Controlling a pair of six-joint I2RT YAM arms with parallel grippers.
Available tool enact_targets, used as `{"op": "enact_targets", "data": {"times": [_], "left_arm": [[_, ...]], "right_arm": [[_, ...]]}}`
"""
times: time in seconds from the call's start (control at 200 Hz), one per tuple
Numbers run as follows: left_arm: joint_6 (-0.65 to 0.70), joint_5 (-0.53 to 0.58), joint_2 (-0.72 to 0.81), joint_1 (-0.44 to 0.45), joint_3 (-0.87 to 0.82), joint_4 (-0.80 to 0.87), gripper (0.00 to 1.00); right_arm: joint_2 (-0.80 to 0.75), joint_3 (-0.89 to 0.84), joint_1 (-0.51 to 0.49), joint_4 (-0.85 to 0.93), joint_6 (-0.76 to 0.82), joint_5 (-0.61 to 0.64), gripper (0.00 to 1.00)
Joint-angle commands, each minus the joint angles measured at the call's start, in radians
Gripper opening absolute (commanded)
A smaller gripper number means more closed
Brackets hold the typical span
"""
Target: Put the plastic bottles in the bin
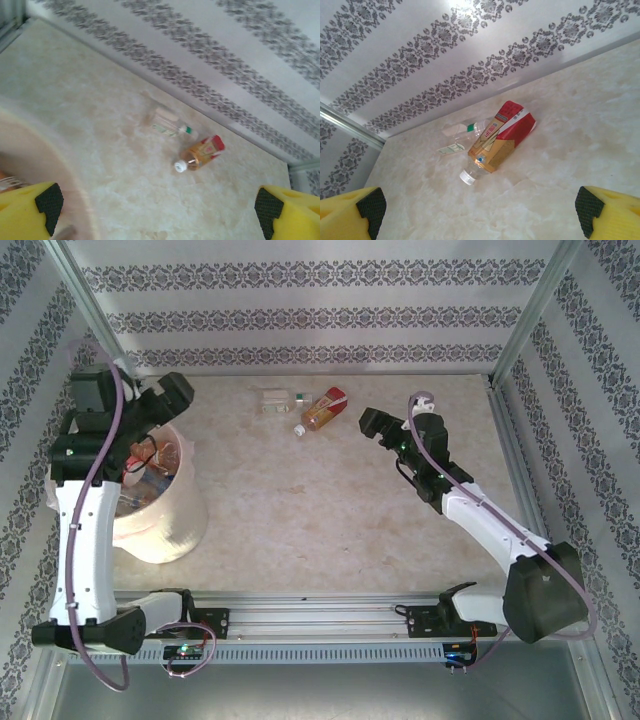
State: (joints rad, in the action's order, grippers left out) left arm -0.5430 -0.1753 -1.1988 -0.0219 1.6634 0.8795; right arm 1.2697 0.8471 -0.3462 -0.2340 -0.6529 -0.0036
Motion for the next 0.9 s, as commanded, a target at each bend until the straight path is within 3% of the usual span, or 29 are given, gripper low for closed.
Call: {"op": "enact_targets", "data": {"times": [0.0,0.175,0.315,0.71,0.894], "left_arm": [[0.061,0.122,-0.046,0.129,0.078,-0.012,1.00],[0.148,0.239,-0.205,0.348,0.201,-0.026,1.00],[0.216,0.257,-0.363,0.446,0.270,-0.067,1.00],[0.449,0.208,-0.852,0.470,0.453,-0.197,1.00],[0.545,0.181,-1.036,0.468,0.562,-0.213,0.99]], "right_arm": [[-0.049,-0.028,0.014,-0.032,-0.010,0.086,0.98],[-0.098,-0.067,0.046,-0.009,-0.029,0.089,0.98],[-0.141,-0.090,0.080,0.016,-0.033,0.074,0.98],[-0.277,-0.180,0.191,0.087,-0.020,0.058,0.98],[-0.363,-0.239,0.196,0.077,0.039,0.157,0.98]]}}
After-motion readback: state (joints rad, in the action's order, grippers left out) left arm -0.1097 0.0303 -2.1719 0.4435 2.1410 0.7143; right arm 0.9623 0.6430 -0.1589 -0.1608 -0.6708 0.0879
